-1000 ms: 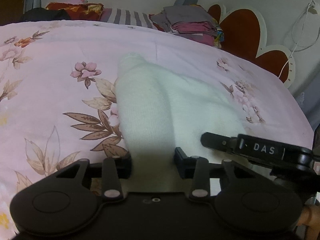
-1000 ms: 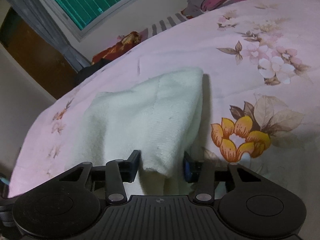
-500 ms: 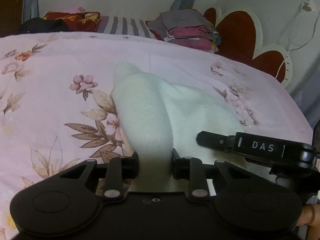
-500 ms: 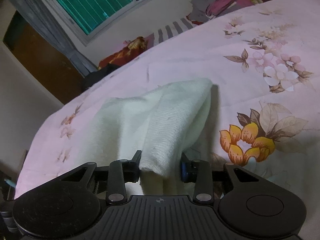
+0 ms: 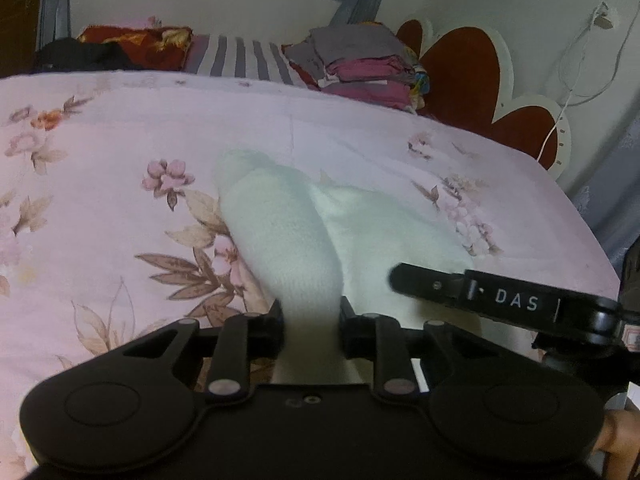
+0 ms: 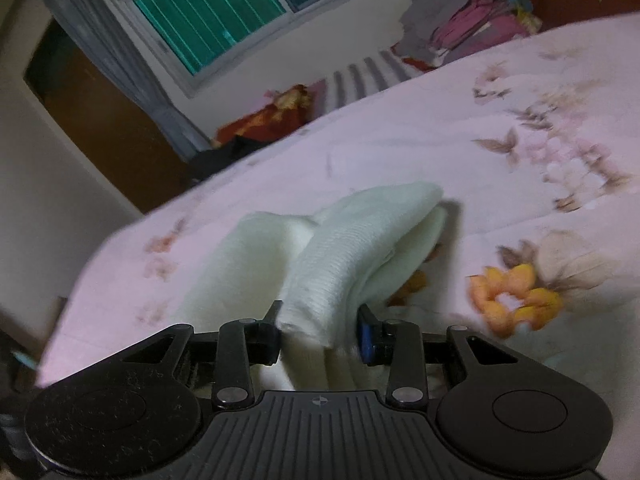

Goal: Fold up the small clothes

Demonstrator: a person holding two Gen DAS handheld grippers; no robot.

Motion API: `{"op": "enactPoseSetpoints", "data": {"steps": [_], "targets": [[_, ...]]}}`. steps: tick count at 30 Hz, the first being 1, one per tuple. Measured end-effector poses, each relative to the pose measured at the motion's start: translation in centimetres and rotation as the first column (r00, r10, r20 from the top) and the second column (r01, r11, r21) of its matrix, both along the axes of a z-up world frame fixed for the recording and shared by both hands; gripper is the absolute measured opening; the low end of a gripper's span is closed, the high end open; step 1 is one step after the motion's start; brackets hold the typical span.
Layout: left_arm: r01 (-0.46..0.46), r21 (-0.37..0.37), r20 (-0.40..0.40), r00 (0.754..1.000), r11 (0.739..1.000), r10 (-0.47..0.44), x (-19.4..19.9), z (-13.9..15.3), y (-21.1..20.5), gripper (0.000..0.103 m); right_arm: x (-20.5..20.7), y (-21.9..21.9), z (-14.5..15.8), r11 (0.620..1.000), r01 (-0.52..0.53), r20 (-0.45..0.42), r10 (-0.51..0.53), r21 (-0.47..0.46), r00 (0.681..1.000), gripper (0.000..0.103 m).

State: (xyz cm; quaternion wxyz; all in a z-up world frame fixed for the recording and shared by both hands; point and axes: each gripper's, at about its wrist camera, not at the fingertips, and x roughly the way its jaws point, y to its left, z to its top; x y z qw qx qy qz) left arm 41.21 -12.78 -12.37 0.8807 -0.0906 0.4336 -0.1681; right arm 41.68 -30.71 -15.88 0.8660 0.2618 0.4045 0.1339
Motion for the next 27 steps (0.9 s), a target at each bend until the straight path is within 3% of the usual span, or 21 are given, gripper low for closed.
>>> {"op": "enactPoseSetpoints", "data": {"steps": [1,5,11,12,14,20,27], "targets": [[0.001,0.002,-0.005,1.000,1.000,-0.001,0.0,-0.3,0.0,0.023,0.0,-0.2,-0.3,1.000,0.012,-0.007,-0.012,-0.019,1.000,0.037],[0.006,0.022,-0.019,1.000,1.000,-0.005,-0.2,-1.3,0.2,0.023,0.1,-1.4,-2.0,0.998,0.028,-0.042,-0.030,-0.051,0.999,0.059],[-0.026,-0.026,-0.073,0.997,0.999,0.024,0.4,-2.5,1.5,0.025,0.9,-2.3,-4.4,1.000,0.019,-0.086,-0.018,0.012,0.996,0.064],[-0.023,-0.026,-0.063,0.998,0.999,0.021,0.3,-2.4,1.4,0.024,1.1,-2.2,-4.5,1.000,0.015,-0.081,-0.014,0.019,0.997,0.062],[-0.025,-0.028,-0.048,0.999,0.999,0.023,0.1,-2.2,1.5,0.021,1.4,-2.0,-4.4,0.998,-0.010,-0.074,0.015,0.059,0.997,0.037],[-0.053,-0.092,-0.016,0.999,0.994,0.052,-0.2,0.1,3.1,0.019,1.2,-1.6,-2.1,0.994,-0.029,-0.020,0.031,0.104,0.999,0.033],[-0.072,-0.100,0.060,0.995,0.992,0.078,-1.2,3.6,8.9,0.019,1.4,3.3,2.1,0.990,-0.083,0.056,0.077,0.113,0.995,0.033]]}}
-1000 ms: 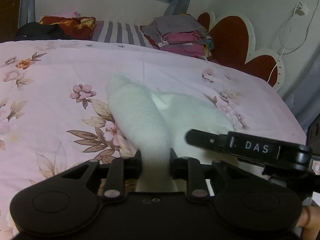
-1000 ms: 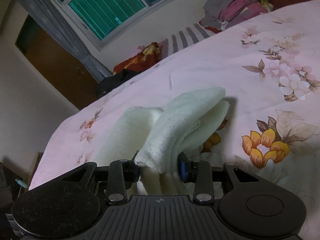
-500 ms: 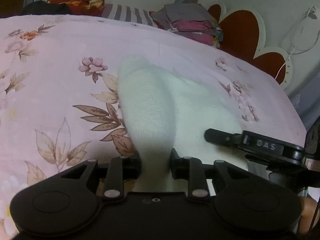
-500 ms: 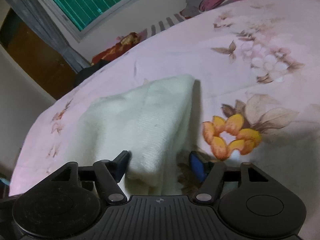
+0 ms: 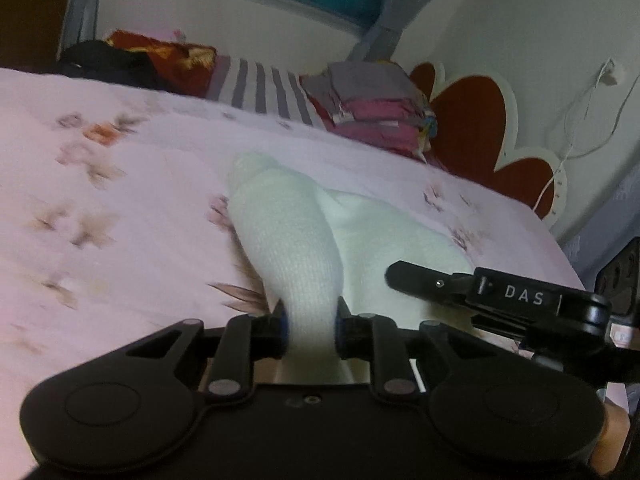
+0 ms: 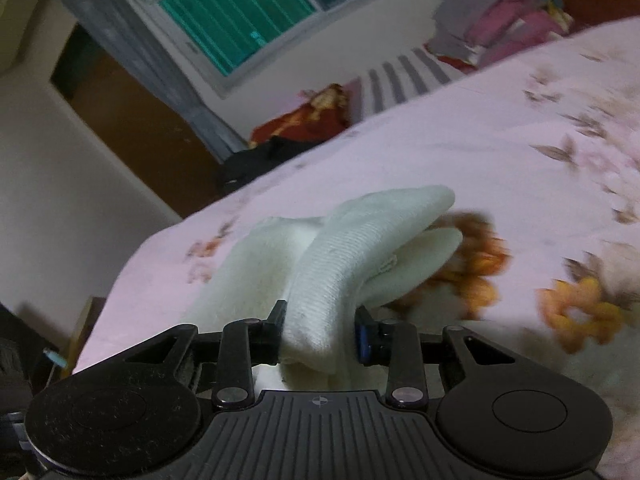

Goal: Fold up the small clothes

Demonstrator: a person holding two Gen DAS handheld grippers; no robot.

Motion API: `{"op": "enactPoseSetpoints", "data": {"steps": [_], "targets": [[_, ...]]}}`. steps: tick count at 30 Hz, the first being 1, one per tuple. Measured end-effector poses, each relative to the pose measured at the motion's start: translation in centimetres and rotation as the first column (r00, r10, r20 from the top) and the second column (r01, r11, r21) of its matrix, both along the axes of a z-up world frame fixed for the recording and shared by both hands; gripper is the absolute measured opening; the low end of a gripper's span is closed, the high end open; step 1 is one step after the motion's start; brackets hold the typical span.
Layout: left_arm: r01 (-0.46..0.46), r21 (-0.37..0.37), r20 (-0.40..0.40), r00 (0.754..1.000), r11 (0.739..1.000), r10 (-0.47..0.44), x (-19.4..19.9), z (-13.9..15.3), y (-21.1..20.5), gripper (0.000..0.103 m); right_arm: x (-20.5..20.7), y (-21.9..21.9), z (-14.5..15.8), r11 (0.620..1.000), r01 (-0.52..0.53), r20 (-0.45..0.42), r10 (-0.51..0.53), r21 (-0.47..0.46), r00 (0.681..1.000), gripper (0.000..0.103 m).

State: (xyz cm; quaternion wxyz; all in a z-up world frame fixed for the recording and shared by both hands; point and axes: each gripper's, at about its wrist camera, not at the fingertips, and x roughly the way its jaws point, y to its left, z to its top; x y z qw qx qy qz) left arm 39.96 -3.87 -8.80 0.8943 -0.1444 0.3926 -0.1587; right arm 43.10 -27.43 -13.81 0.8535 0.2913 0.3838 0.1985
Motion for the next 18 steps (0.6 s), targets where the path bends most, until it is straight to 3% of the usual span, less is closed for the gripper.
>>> {"op": "enactPoseSetpoints", "data": {"steps": [8,18], "targets": [[-0.029,0.002,0.044,0.999,1.000,0.029,-0.6,1.8,11.6,0.019,-0.1,11.0,3.1,0.999,-0.040,0.046,0.039,0.012,0.998,0.033],[-0.069,0.031,0.040,0.997,0.997,0.068,0.7,0.9,24.6,0.019,1.1,26.4,3.0,0.997,-0.071,0.083,0.073,-0.018,0.994,0.033]]}}
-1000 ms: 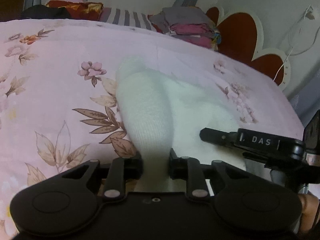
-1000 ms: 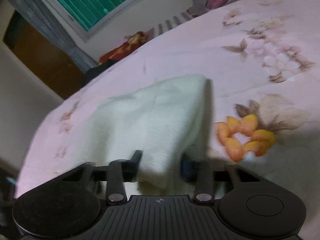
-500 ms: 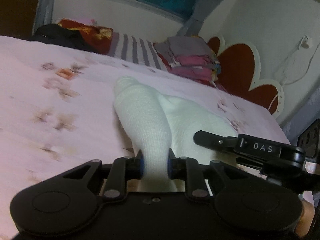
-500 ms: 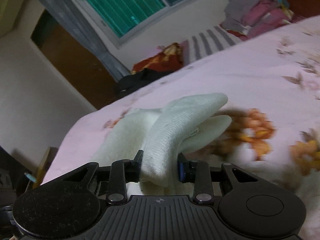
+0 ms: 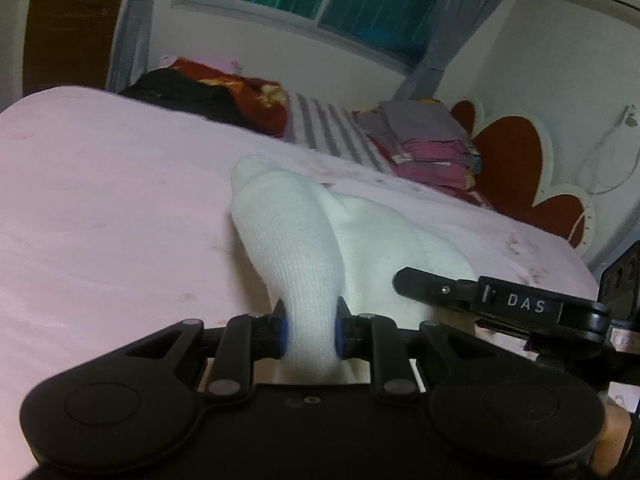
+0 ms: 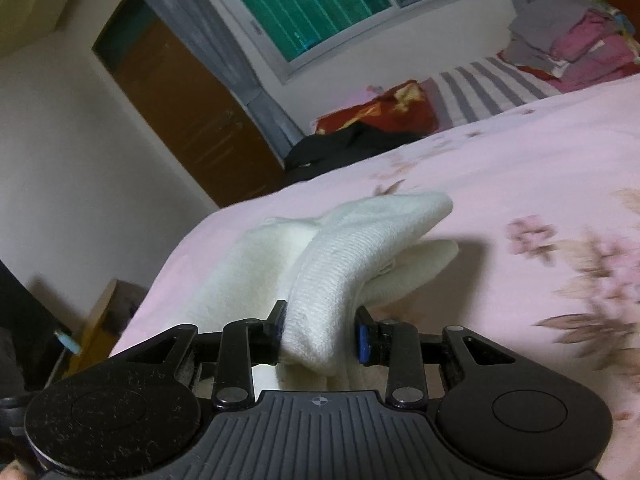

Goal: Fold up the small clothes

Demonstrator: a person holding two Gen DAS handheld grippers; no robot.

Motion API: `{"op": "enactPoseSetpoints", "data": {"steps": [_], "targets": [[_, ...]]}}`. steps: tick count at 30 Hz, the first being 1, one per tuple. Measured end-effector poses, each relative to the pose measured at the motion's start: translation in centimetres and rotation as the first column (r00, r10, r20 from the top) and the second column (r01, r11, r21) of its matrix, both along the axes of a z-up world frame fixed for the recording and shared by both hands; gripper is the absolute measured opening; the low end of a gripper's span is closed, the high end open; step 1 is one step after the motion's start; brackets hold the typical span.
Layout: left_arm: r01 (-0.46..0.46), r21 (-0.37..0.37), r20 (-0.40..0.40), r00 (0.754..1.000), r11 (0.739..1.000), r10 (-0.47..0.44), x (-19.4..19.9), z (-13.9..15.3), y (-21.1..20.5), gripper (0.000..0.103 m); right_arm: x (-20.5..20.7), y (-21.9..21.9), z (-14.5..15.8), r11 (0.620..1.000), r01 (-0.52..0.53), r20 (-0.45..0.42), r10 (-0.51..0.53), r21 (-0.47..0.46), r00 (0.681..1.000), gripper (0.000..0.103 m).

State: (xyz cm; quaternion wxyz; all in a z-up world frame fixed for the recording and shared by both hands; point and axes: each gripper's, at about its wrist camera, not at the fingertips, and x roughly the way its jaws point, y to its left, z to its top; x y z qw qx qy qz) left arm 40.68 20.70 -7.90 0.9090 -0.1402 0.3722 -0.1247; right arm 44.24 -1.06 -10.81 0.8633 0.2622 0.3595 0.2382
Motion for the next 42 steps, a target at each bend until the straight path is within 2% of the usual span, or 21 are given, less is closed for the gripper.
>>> {"op": "enactPoseSetpoints", "data": {"steps": [4,6,8,11,14,18,22,25,29,35,37,40,42], "targets": [[-0.011,0.020,-0.050,0.999,1.000,0.012,0.4,-2.9,2.6,0.020,0.9,3.9,-2.0,0.999,-0.029,-0.038,0.028,-0.029,0.999,0.033],[-0.020,0.028,-0.111,0.994,0.999,0.023,0.5,-4.9,3.3,0.024,1.9,5.2,-3.7,0.998,-0.045,-0.082,0.042,-0.044,0.996,0.033],[-0.019,0.025,-0.122,0.992,1.000,0.022,0.0,-6.1,3.6,0.030,2.3,5.4,-5.3,0.997,-0.042,-0.123,0.033,-0.071,0.992,0.033],[0.001,0.047,-0.100,0.995,0.999,0.004,-0.4,-5.7,3.1,0.030,2.5,4.6,-6.7,0.997,-0.013,-0.156,0.001,-0.077,0.988,0.038],[-0.003,0.048,-0.080,0.997,0.999,0.007,-0.4,-4.4,3.1,0.028,2.6,3.7,-6.4,0.996,0.035,-0.158,-0.048,-0.086,0.986,0.039],[-0.046,0.032,0.005,0.999,0.998,0.046,-0.8,-2.4,4.5,0.028,2.3,3.6,-4.1,0.986,0.072,-0.091,-0.087,-0.153,0.992,0.039],[-0.015,0.031,0.085,0.996,0.999,0.013,0.2,-0.7,4.1,0.028,3.1,4.2,-2.6,0.977,0.107,-0.038,-0.116,-0.184,0.993,0.039],[0.015,0.061,0.074,0.997,0.998,-0.020,2.9,-1.5,2.7,0.028,4.1,6.0,-2.5,0.968,0.084,-0.017,-0.090,-0.235,0.996,0.039],[0.005,0.087,0.047,0.999,0.996,-0.009,5.9,-4.0,2.1,0.028,5.1,8.4,-3.3,0.958,0.046,-0.023,-0.055,-0.284,0.998,0.039],[0.005,0.066,0.033,0.999,0.998,-0.007,5.8,-5.7,2.5,0.028,7.9,10.2,-7.8,0.882,0.046,-0.028,-0.067,-0.468,0.997,0.039],[0.002,0.050,0.025,1.000,0.999,-0.003,5.8,-5.4,2.7,0.028,8.6,9.9,-8.6,0.886,0.063,-0.034,-0.088,-0.460,0.996,0.039],[0.022,0.041,0.039,0.999,0.999,-0.024,4.7,-4.2,3.5,0.028,8.1,9.9,-7.8,0.882,0.070,-0.035,-0.097,-0.467,0.995,0.039],[0.023,0.053,0.053,0.998,0.998,-0.026,3.3,-3.7,4.0,0.028,6.6,9.0,-6.5,0.905,0.079,-0.028,-0.099,-0.418,0.995,0.039]]}}
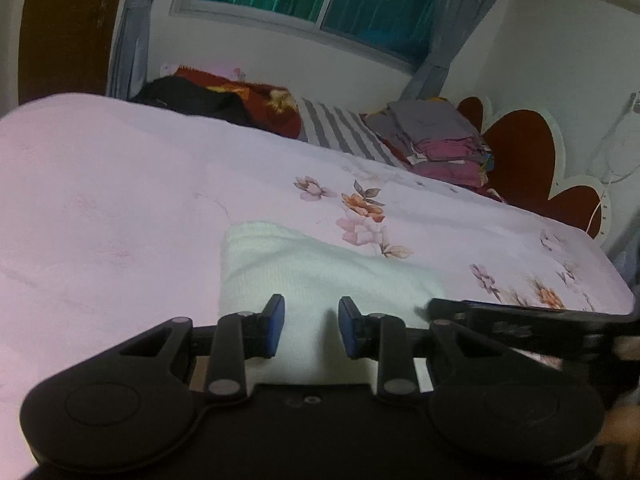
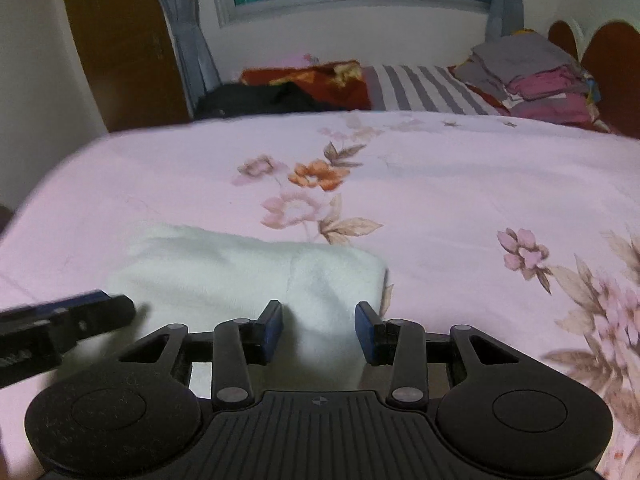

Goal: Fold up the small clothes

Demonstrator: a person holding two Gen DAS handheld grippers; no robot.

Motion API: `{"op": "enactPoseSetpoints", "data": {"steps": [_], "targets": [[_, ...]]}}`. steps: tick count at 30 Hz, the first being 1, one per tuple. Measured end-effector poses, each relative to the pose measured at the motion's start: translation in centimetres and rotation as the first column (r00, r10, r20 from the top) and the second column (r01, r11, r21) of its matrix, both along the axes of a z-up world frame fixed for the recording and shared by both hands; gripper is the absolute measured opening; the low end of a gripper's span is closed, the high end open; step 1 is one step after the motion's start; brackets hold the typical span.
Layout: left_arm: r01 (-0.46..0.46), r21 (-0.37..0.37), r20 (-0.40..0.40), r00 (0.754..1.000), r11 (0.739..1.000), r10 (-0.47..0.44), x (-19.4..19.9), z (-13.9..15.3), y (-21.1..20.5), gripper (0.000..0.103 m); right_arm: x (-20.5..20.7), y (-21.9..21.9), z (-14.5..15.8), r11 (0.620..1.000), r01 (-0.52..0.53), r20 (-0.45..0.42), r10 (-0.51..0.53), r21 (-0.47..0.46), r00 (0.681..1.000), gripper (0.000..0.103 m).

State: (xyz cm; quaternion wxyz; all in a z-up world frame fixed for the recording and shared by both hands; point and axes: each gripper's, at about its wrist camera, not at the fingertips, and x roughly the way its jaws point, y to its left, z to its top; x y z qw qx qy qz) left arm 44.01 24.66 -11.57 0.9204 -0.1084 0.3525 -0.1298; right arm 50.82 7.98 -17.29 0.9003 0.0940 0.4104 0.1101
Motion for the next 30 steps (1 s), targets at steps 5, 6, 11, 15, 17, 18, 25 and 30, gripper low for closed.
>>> {"op": "enactPoseSetpoints", "data": {"steps": [5,6,11,15,17,18,25,30], "targets": [[0.009,0.057,0.005,1.000,0.998,-0.009,-5.0,0.3,1.2,0.028,-6.0,-0.9,2.9,0.997,-0.055,0.032,0.053,0.055,0.998,0.039],[0.007,0.066,0.000,1.000,0.998,-0.007,-5.9,0.1,1.2,0.028,-7.2,-0.8,3.3,0.997,-0.066,0.036,0.065,0.048,0.997,0.039],[0.019,0.086,-0.044,0.999,0.996,-0.015,-9.4,-1.3,0.4,0.028,-12.0,-0.6,2.4,0.994,-0.096,-0.006,0.097,0.057,0.995,0.039],[0.010,0.085,-0.085,0.996,0.996,-0.003,-10.3,-2.5,-0.4,0.028,-14.4,-0.3,0.6,0.994,-0.103,-0.058,0.104,0.032,0.993,0.039],[0.015,0.093,-0.090,0.996,0.996,-0.006,-10.7,-2.4,-0.7,0.029,-14.8,-0.2,-0.8,0.995,-0.101,-0.084,0.098,-0.027,0.992,0.039],[0.017,0.102,-0.092,0.996,0.995,-0.007,-10.8,-2.3,-0.8,0.029,-15.1,-0.8,-1.4,0.996,-0.090,-0.088,0.088,-0.015,0.992,0.039],[-0.016,0.155,-0.118,0.992,0.988,0.035,-11.7,-2.0,-1.4,0.039,-15.4,-1.6,-1.7,0.998,-0.059,-0.106,0.059,0.000,0.993,0.039],[-0.059,0.171,-0.125,0.989,0.983,0.081,-11.9,-1.4,-2.1,0.065,-15.7,-1.6,-1.4,0.998,-0.067,-0.105,0.066,-0.007,0.992,0.039]]}}
